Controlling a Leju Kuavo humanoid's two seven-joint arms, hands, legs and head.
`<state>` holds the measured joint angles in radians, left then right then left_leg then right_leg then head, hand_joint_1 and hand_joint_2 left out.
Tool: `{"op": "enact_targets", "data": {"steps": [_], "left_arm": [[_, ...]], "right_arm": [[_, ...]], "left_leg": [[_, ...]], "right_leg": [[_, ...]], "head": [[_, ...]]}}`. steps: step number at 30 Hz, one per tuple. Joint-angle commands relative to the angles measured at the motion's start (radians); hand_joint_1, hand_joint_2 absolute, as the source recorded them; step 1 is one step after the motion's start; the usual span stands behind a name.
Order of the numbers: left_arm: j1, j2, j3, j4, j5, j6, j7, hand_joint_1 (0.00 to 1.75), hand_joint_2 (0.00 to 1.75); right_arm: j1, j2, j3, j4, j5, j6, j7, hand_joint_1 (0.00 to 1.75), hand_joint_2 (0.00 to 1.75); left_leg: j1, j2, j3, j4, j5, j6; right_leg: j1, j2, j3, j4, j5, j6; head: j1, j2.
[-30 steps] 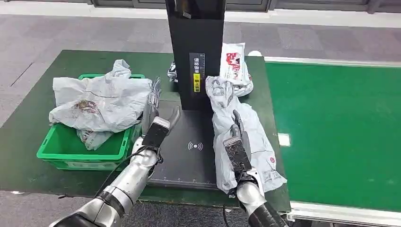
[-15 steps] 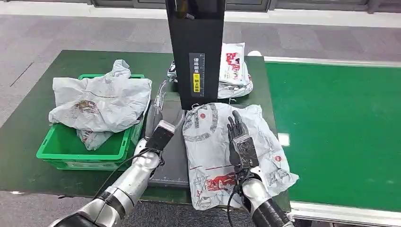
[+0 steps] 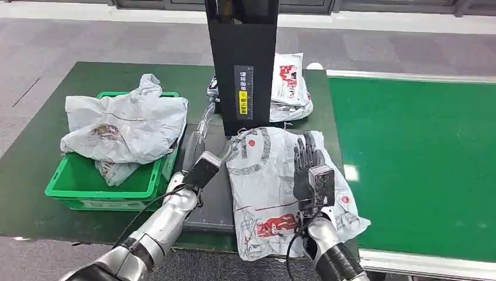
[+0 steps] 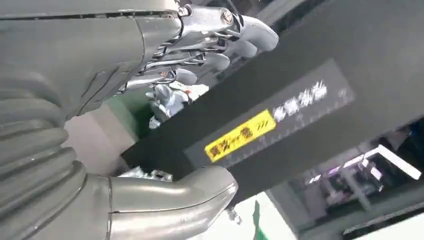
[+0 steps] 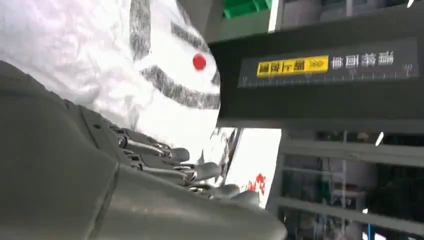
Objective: Moved the parcel from conveyor to table for the left to box.
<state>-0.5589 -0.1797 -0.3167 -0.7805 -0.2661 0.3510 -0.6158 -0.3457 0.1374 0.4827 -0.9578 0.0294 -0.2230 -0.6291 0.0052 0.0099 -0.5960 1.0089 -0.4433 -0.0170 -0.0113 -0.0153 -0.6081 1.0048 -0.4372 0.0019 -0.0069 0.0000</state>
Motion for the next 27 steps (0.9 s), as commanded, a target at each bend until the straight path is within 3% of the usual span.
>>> {"op": "enact_targets", "data": {"steps": [1,9,14,17,22,23,27], "left_arm": [[-0.014,0.009,-0.162,0.142,-0.130,-0.065,0.060,0.00,1.75],[-0.009,-0.006,-0.178,0.164,-0.144,-0.084,0.068,0.00,1.75],[-0.003,-0.056,-0.270,0.261,-0.229,-0.140,0.135,0.00,1.75],[-0.024,-0.095,-0.392,0.369,-0.379,-0.156,0.334,0.00,1.75],[-0.035,-0.117,-0.534,0.442,-0.600,-0.180,0.542,0.03,1.75],[-0.037,-0.119,-0.582,0.453,-0.674,-0.214,0.580,1.75,1.75],[-0.017,-0.132,-0.608,0.455,-0.763,-0.252,0.633,1.75,1.75]], "right_arm": [[0.023,-0.077,-0.183,-0.151,0.085,-0.224,0.043,0.00,1.75],[0.006,-0.075,-0.198,-0.138,0.111,-0.268,0.051,0.00,1.75],[0.009,-0.087,-0.240,-0.151,0.114,-0.330,0.070,0.00,1.75],[0.051,-0.079,-0.282,-0.211,0.133,-0.358,0.087,0.00,1.75],[0.107,-0.066,-0.301,-0.299,0.188,-0.342,0.107,0.00,1.75],[0.121,-0.055,-0.301,-0.322,0.210,-0.334,0.117,0.00,1.75],[0.151,-0.026,-0.293,-0.367,0.265,-0.317,0.151,0.00,1.75]], "left_leg": [[0.000,-0.005,0.001,-0.001,0.001,0.001],[-0.001,-0.002,0.002,-0.001,-0.001,0.001],[0.000,-0.004,0.005,-0.004,0.000,0.001],[-0.001,-0.004,0.004,-0.002,-0.001,0.002],[-0.001,-0.004,0.002,-0.001,-0.001,0.002],[-0.002,-0.004,0.003,-0.002,-0.002,0.002],[-0.002,-0.006,0.005,-0.002,-0.002,0.003]], "right_leg": [[0.000,-0.004,0.003,-0.001,-0.001,0.000],[0.000,0.000,0.003,-0.002,0.000,0.000],[0.001,-0.001,0.007,-0.006,0.001,0.000],[0.000,-0.002,0.005,-0.004,0.000,0.001],[-0.001,-0.002,0.003,-0.002,-0.001,0.000],[-0.002,-0.002,0.004,-0.002,-0.001,0.000],[-0.002,-0.005,0.008,-0.003,-0.002,0.002]], "head": [[0.000,0.000],[0.000,0.000],[0.000,0.000],[0.000,0.000],[0.000,0.000],[0.000,0.000],[0.000,0.000]]}}
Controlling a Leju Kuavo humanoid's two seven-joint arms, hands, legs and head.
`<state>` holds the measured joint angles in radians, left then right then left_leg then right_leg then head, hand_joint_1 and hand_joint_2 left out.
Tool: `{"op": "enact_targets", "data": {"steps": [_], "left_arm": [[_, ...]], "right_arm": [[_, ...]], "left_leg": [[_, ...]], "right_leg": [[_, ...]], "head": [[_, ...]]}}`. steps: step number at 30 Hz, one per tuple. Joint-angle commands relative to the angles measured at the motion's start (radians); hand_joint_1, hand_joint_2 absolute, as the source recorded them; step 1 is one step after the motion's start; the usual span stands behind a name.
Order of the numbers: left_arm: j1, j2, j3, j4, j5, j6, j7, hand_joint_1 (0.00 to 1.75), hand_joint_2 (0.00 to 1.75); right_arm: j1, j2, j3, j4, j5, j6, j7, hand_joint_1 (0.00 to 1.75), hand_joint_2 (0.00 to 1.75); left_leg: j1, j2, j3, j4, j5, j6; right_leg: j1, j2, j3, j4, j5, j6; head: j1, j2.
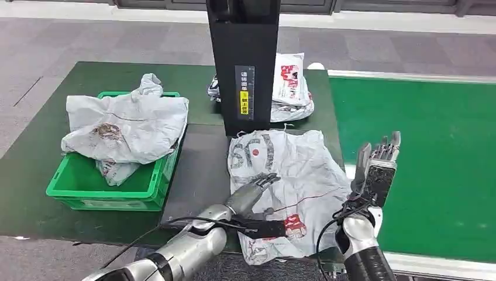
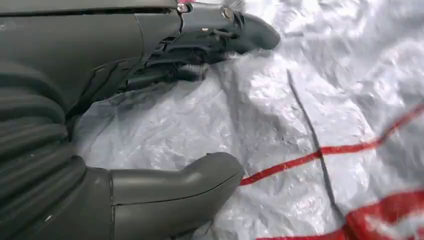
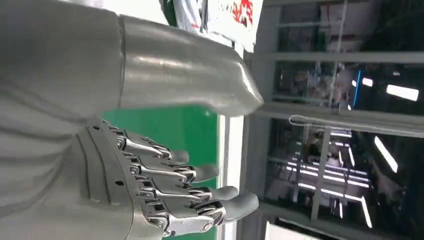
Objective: Moved the parcel from conveyor to table for the left to box.
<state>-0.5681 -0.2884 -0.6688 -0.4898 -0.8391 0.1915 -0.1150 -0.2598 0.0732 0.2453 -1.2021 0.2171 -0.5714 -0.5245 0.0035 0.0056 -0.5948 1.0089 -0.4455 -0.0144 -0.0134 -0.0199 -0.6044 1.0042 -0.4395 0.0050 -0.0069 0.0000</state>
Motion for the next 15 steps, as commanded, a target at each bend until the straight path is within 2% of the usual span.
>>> {"op": "enact_targets", "data": {"steps": [1,5,8,11,13,15], "left_arm": [[-0.008,-0.023,-0.256,0.164,-0.190,-0.092,0.132,1.75,1.75],[-0.012,-0.025,-0.194,0.152,-0.215,-0.058,0.116,1.75,1.75],[-0.014,-0.025,-0.193,0.152,-0.215,-0.059,0.116,1.75,1.75],[-0.014,-0.025,-0.193,0.152,-0.215,-0.059,0.116,1.75,1.75],[-0.014,-0.025,-0.193,0.152,-0.215,-0.059,0.116,1.75,1.75],[-0.014,-0.025,-0.193,0.152,-0.215,-0.059,0.116,1.75,1.75]], "right_arm": [[0.065,0.038,-0.055,-0.123,0.078,0.031,0.047,0.00,1.75],[0.089,0.067,-0.073,-0.167,0.114,0.055,0.066,0.00,1.75],[0.089,0.068,-0.072,-0.167,0.114,0.056,0.066,0.00,1.75],[0.089,0.068,-0.072,-0.167,0.114,0.056,0.066,0.00,1.75],[0.089,0.068,-0.072,-0.167,0.114,0.056,0.066,0.00,1.75],[0.089,0.068,-0.072,-0.167,0.114,0.056,0.066,0.00,1.75]], "left_leg": [[0.000,-0.001,0.006,-0.003,-0.001,0.001],[0.000,0.000,0.013,-0.003,-0.008,0.003],[0.000,0.000,0.019,-0.002,-0.013,0.003],[0.000,0.001,0.020,-0.005,-0.011,0.002],[0.000,0.000,0.032,-0.003,-0.013,0.002],[0.000,0.001,0.033,-0.003,-0.013,0.002]], "right_leg": [[-0.001,0.001,0.007,-0.003,-0.001,0.001],[-0.001,0.001,0.023,-0.003,-0.007,0.002],[-0.001,0.000,0.030,-0.002,-0.012,0.003],[-0.001,0.002,0.030,-0.006,-0.009,0.002],[-0.001,0.000,0.034,-0.004,-0.012,0.002],[-0.001,0.001,0.034,-0.004,-0.011,0.002]], "head": [[0.000,0.000],[0.000,0.000],[0.000,0.000],[0.000,0.000],[0.000,0.000],[0.000,0.000]]}}
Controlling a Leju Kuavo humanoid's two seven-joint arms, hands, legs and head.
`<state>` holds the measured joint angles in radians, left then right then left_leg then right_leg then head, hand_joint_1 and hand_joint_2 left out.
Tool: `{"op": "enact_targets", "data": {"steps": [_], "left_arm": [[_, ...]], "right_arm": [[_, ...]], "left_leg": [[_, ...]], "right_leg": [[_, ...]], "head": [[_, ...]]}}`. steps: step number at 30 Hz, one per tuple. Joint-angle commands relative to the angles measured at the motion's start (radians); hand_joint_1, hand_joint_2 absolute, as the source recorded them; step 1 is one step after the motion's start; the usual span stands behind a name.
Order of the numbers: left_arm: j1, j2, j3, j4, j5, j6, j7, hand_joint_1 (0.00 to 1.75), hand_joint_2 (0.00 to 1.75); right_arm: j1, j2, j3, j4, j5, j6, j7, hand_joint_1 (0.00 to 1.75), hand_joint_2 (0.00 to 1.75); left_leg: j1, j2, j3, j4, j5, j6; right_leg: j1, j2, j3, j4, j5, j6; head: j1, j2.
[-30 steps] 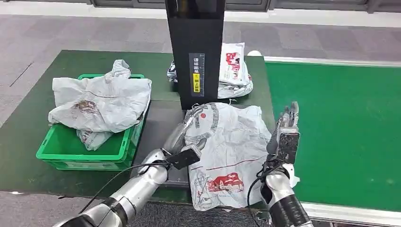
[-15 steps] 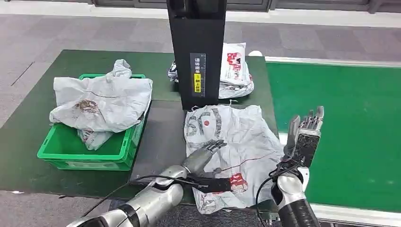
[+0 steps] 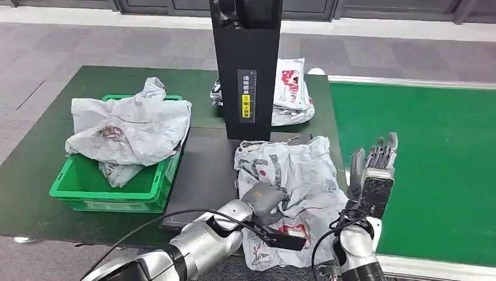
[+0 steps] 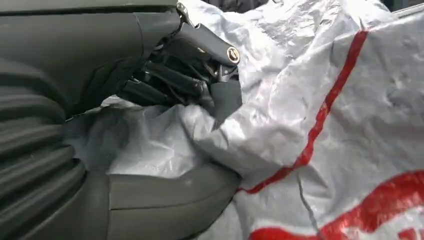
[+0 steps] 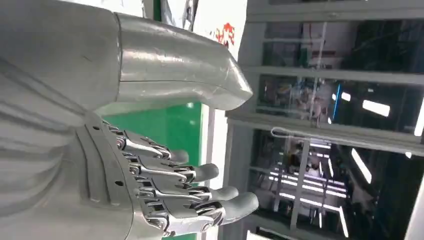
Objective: Moved the parcel from conveyor to table for the left to box.
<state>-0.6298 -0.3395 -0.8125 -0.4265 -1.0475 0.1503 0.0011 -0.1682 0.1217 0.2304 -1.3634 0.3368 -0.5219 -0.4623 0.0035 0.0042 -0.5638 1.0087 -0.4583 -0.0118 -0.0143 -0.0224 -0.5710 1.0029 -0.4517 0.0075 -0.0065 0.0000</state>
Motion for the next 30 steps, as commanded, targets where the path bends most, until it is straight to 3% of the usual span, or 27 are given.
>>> {"op": "enact_targets", "data": {"steps": [1,6,9,16,19,24,30], "left_arm": [[0.057,0.028,-0.017,0.071,0.011,0.028,-0.004,1.75,1.75],[0.043,0.027,0.169,-0.018,0.062,0.214,-0.081,1.75,1.75],[0.038,0.064,0.271,-0.156,0.096,0.339,-0.115,1.75,1.75],[0.008,0.268,0.456,-0.429,-0.043,0.548,-0.063,1.75,1.75],[0.074,0.311,0.698,-0.653,-0.246,0.548,-0.093,1.75,1.75],[0.135,0.341,0.914,-0.898,-0.362,0.548,-0.158,1.75,1.75],[0.132,0.358,0.922,-0.891,-0.337,0.548,-0.174,1.75,1.75]], "right_arm": [[0.001,0.021,-0.063,-0.011,0.000,0.010,0.008,0.00,0.00],[0.068,0.034,-0.075,-0.097,0.059,0.027,0.044,0.00,0.00],[0.101,0.026,-0.074,-0.121,0.051,0.023,0.046,0.00,0.00],[0.095,0.005,-0.061,-0.092,-0.014,0.012,0.004,0.00,0.00],[0.081,-0.020,-0.048,-0.058,-0.056,-0.008,-0.025,0.00,0.00],[0.076,-0.027,-0.038,-0.035,-0.101,-0.029,-0.055,0.00,0.00],[0.076,-0.028,-0.036,-0.035,-0.102,-0.030,-0.055,0.00,0.00]], "left_leg": [[0.001,0.003,0.000,-0.004,0.001,0.000],[0.000,0.002,-0.002,-0.003,0.001,0.000],[0.000,0.000,-0.005,-0.002,0.001,0.000],[0.001,0.006,-0.009,0.000,0.000,-0.002],[0.001,0.011,-0.010,-0.001,0.001,-0.003],[0.002,0.013,-0.011,-0.001,0.001,-0.004],[0.002,0.010,-0.013,-0.001,0.001,-0.004]], "right_leg": [[0.001,0.005,0.000,-0.005,0.002,-0.001],[0.000,0.004,-0.003,-0.003,0.002,-0.001],[0.000,0.002,-0.005,-0.002,0.001,-0.001],[0.001,0.008,-0.013,0.001,0.002,-0.002],[0.001,0.015,-0.016,0.001,0.003,-0.003],[0.003,0.016,-0.018,0.001,0.003,-0.003],[0.003,0.013,-0.019,0.002,0.002,-0.003]], "head": [[0.000,0.000],[0.000,0.000],[0.000,0.000],[0.000,0.000],[0.000,0.000],[0.000,0.000],[0.000,0.000]]}}
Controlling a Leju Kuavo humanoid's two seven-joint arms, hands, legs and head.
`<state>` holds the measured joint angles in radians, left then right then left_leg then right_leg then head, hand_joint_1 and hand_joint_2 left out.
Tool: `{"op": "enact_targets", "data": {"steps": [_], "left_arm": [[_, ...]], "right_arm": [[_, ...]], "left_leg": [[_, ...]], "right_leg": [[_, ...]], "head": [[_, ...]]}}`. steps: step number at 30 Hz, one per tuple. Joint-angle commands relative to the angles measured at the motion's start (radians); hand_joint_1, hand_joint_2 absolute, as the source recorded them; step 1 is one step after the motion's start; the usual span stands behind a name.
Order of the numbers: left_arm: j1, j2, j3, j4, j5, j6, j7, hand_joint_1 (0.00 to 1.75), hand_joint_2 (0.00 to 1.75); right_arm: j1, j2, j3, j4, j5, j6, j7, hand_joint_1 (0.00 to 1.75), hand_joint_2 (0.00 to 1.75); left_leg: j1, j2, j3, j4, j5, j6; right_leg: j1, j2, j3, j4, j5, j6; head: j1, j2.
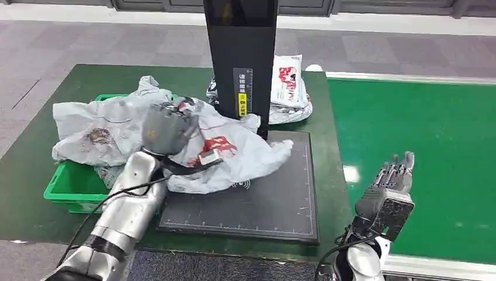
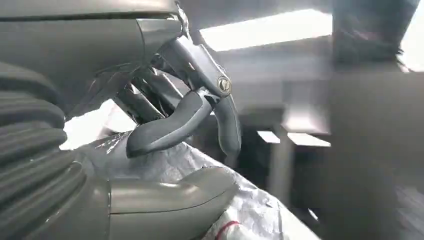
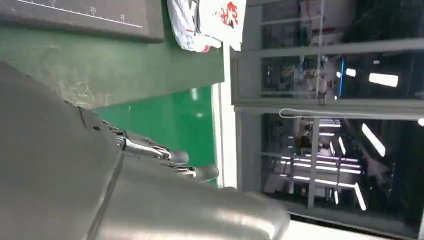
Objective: Moved the parcel from conveyor to table for the left to box.
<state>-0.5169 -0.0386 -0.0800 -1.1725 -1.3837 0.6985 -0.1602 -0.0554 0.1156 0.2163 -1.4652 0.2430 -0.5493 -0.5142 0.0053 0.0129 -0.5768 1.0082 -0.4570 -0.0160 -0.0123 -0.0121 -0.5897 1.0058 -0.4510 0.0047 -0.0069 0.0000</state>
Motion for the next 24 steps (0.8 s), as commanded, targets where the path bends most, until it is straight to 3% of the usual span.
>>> {"op": "enact_targets", "data": {"steps": [1,7,9,13,19,24], "left_arm": [[0.019,0.057,0.189,-0.145,-0.001,0.000,-0.013,1.75,1.75],[0.019,0.057,0.189,-0.145,-0.001,0.000,-0.013,1.75,1.75],[0.021,0.041,0.246,-0.209,-0.041,0.000,-0.044,1.75,1.75],[0.014,0.073,0.372,-0.263,-0.004,0.000,-0.145,1.75,1.75],[-0.006,0.033,0.554,-0.312,-0.013,0.000,-0.307,1.75,1.75],[0.004,0.054,0.569,-0.348,-0.106,0.000,-0.244,1.75,1.75]], "right_arm": [[-0.037,-0.022,-0.022,0.066,-0.008,-0.002,-0.003,0.00,0.00],[-0.037,-0.022,-0.022,0.066,-0.008,-0.002,-0.003,0.00,0.00],[-0.033,-0.029,-0.015,0.061,-0.020,-0.012,-0.005,0.00,0.00],[-0.027,-0.041,-0.012,0.062,-0.044,-0.030,-0.017,0.00,0.00],[0.024,-0.043,-0.030,-0.001,-0.054,-0.057,-0.022,0.00,0.00],[0.026,-0.027,-0.040,-0.016,-0.026,-0.053,-0.010,0.00,0.00]], "left_leg": [[0.001,0.001,0.001,-0.001,0.000,0.000],[0.000,-0.001,0.000,-0.001,0.001,0.001],[0.001,-0.001,0.000,-0.002,0.001,0.000],[0.001,0.001,-0.001,-0.001,0.000,0.000],[0.001,-0.001,0.000,-0.001,0.000,0.000],[0.001,-0.001,-0.002,0.000,0.000,-0.001]], "right_leg": [[0.001,0.003,0.000,-0.002,0.001,0.000],[0.000,0.001,0.001,-0.002,0.001,0.000],[0.001,0.001,0.001,-0.003,0.001,-0.001],[0.001,0.002,0.000,-0.002,0.001,-0.001],[0.002,0.001,0.000,-0.002,0.001,-0.001],[0.002,0.001,-0.002,-0.001,0.000,-0.001]], "head": [[0.000,0.000],[0.000,0.000],[0.000,0.000],[0.000,0.000],[0.000,0.000],[0.000,0.000]]}}
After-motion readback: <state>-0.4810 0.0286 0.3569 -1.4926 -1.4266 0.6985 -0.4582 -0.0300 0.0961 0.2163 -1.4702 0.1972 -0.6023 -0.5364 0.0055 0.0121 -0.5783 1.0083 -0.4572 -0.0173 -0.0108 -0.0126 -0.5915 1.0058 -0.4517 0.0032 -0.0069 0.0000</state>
